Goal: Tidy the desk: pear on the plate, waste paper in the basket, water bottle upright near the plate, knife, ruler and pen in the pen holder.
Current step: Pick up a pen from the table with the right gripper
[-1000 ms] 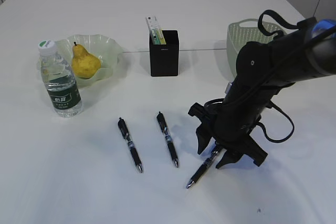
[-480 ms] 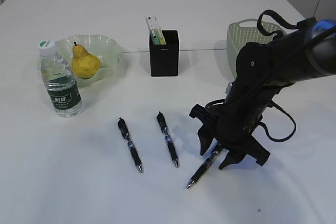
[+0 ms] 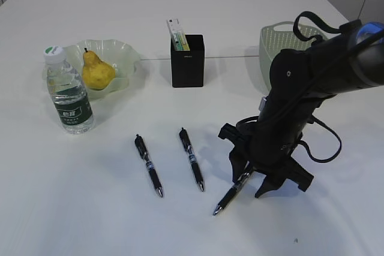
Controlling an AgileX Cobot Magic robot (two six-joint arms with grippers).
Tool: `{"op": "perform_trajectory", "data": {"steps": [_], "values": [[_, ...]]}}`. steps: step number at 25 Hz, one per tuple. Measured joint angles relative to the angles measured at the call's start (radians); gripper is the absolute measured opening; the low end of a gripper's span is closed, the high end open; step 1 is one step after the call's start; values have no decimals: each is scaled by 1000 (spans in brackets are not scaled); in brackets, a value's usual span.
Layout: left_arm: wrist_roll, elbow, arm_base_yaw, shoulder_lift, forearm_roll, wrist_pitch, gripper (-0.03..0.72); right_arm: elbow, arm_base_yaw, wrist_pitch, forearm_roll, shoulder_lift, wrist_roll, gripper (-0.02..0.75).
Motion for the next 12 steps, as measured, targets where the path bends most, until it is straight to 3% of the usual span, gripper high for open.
{"op": "perform_trajectory", "data": {"steps": [12], "values": [[0, 0, 0, 0, 7, 6, 274, 0, 0, 10, -23, 0, 23, 387]]}}
